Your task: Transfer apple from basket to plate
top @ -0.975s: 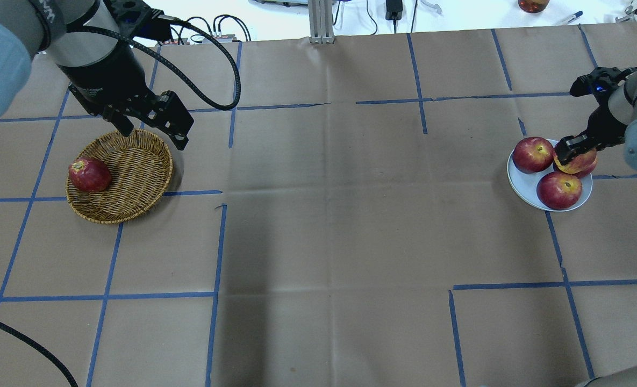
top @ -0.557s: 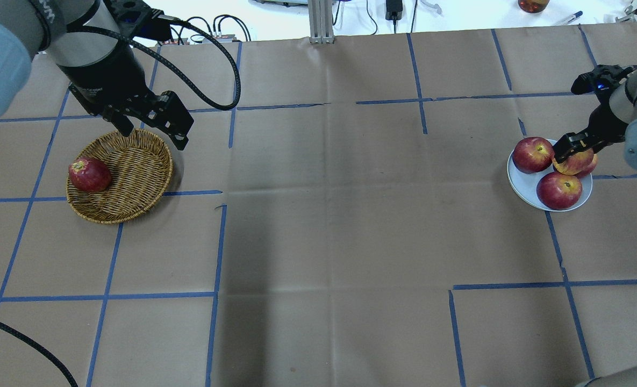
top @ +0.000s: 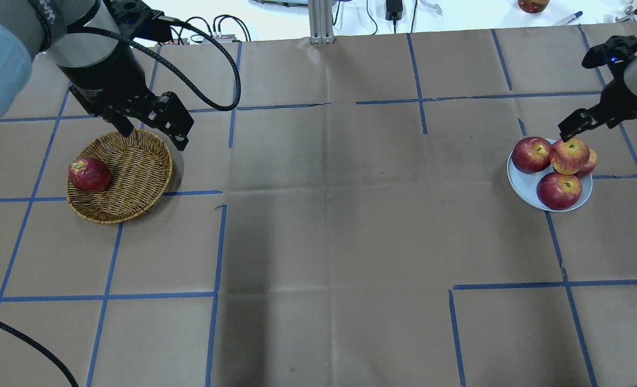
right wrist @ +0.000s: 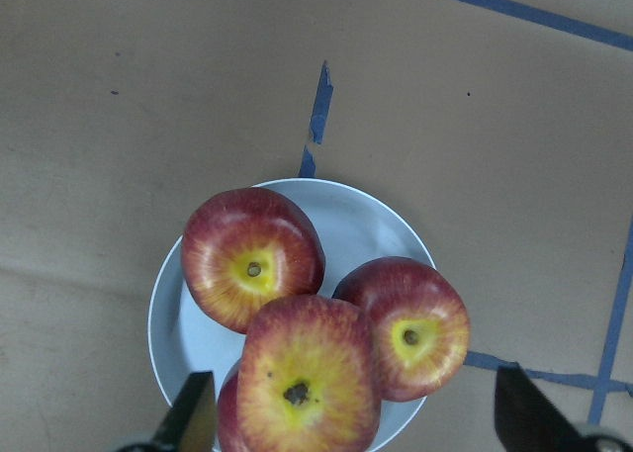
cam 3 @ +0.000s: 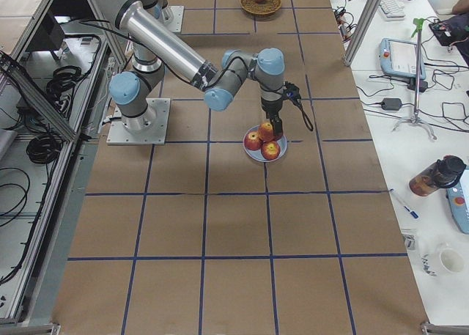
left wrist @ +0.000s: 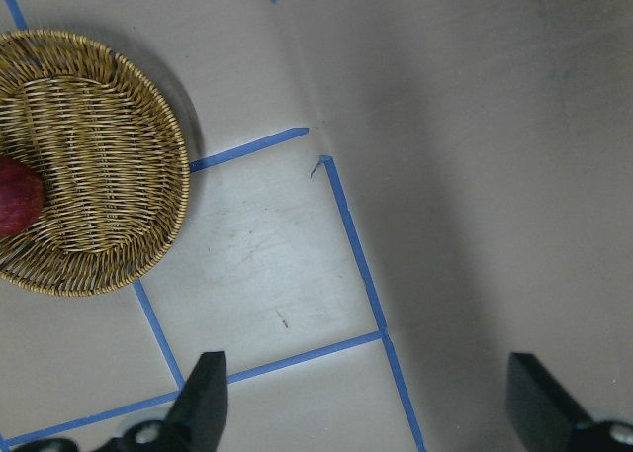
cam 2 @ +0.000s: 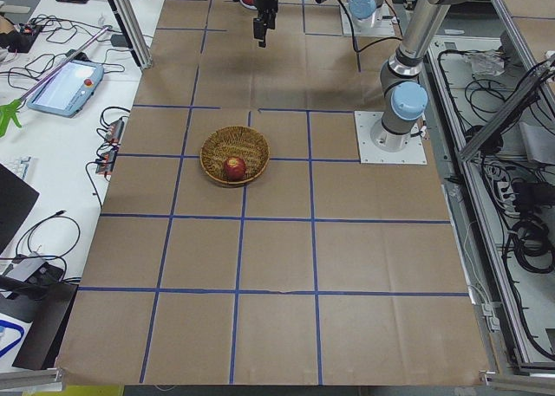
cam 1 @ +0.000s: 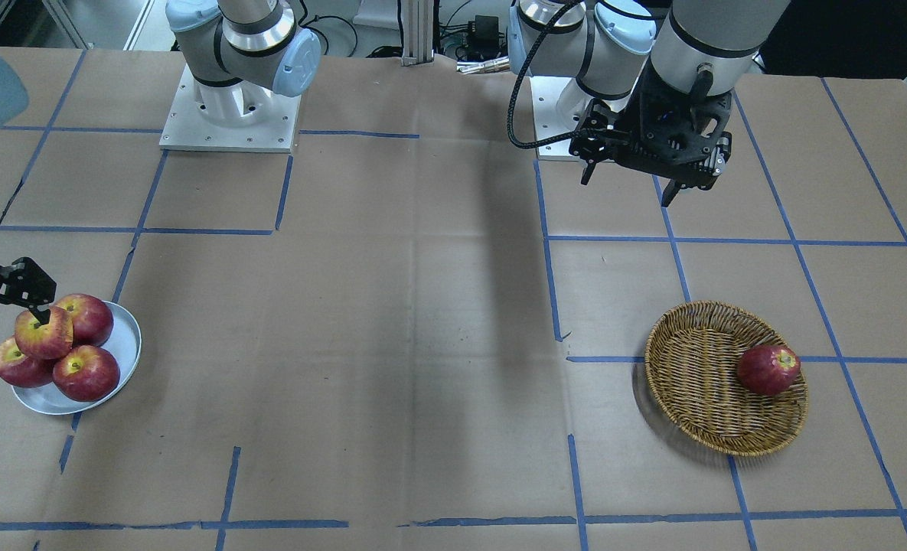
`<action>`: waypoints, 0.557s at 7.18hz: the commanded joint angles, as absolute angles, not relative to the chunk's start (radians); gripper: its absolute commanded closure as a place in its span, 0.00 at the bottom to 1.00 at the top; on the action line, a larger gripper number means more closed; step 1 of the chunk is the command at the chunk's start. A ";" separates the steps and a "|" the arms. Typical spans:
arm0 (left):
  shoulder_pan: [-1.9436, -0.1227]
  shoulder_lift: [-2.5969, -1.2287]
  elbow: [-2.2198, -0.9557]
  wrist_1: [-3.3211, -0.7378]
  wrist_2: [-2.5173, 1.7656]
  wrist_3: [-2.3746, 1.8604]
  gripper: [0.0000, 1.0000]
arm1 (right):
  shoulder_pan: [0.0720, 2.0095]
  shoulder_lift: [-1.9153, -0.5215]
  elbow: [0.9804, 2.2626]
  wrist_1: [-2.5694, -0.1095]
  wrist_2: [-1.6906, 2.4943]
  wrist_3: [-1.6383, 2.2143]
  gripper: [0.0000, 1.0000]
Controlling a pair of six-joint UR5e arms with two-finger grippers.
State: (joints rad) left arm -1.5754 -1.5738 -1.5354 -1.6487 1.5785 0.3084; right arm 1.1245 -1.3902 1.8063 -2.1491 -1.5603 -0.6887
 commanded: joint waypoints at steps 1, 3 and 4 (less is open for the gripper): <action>-1.575 -1.574 -1.534 -1.649 1.578 0.308 0.01 | 1.204 -1.495 1.735 -1.954 -1.549 -0.613 0.00; -1.575 -1.574 -1.534 -1.649 1.578 0.308 0.01 | 1.326 -1.593 1.724 -1.774 -1.546 -0.356 0.00; -1.575 -1.574 -1.534 -1.649 1.578 0.308 0.01 | 1.418 -1.620 1.723 -1.732 -1.549 -0.210 0.00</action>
